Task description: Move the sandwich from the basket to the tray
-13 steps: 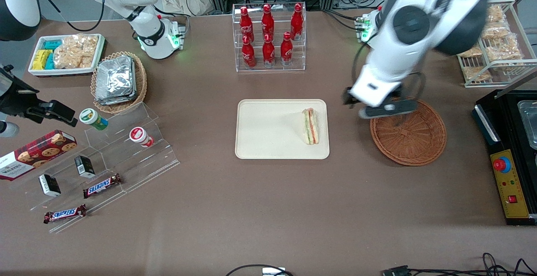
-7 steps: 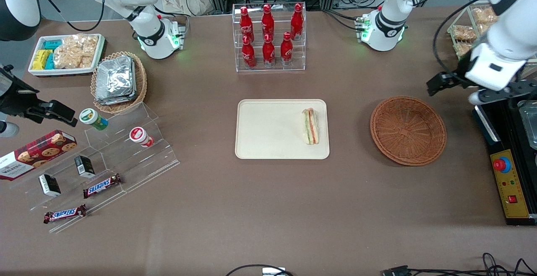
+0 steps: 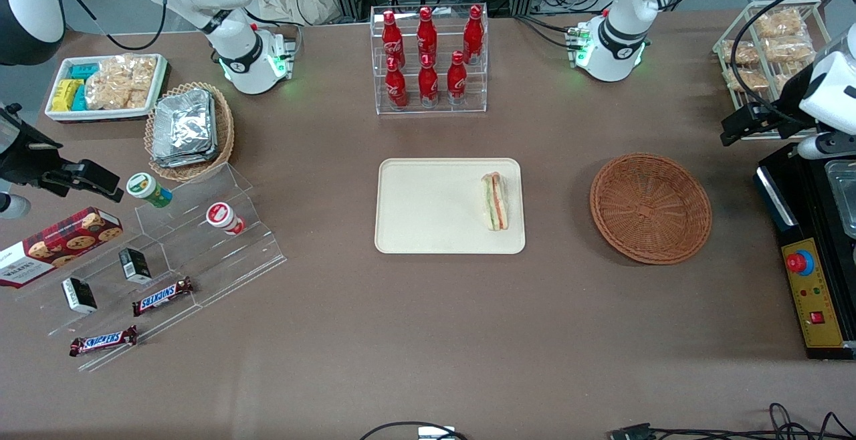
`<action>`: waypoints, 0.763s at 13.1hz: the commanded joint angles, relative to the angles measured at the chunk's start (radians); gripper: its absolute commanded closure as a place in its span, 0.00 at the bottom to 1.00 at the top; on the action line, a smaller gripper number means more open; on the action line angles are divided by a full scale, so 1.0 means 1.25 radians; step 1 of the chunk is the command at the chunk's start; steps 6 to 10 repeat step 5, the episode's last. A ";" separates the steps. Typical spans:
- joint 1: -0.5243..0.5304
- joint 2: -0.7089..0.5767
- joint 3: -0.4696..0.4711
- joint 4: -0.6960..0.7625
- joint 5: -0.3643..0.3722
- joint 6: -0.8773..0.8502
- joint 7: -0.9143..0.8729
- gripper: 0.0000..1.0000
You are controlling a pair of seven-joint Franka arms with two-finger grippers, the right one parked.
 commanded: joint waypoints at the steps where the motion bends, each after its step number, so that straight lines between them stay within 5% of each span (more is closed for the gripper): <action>1: -0.003 0.027 0.002 0.046 -0.002 -0.029 0.001 0.00; 10: -0.003 0.026 0.002 0.046 -0.002 -0.032 0.010 0.00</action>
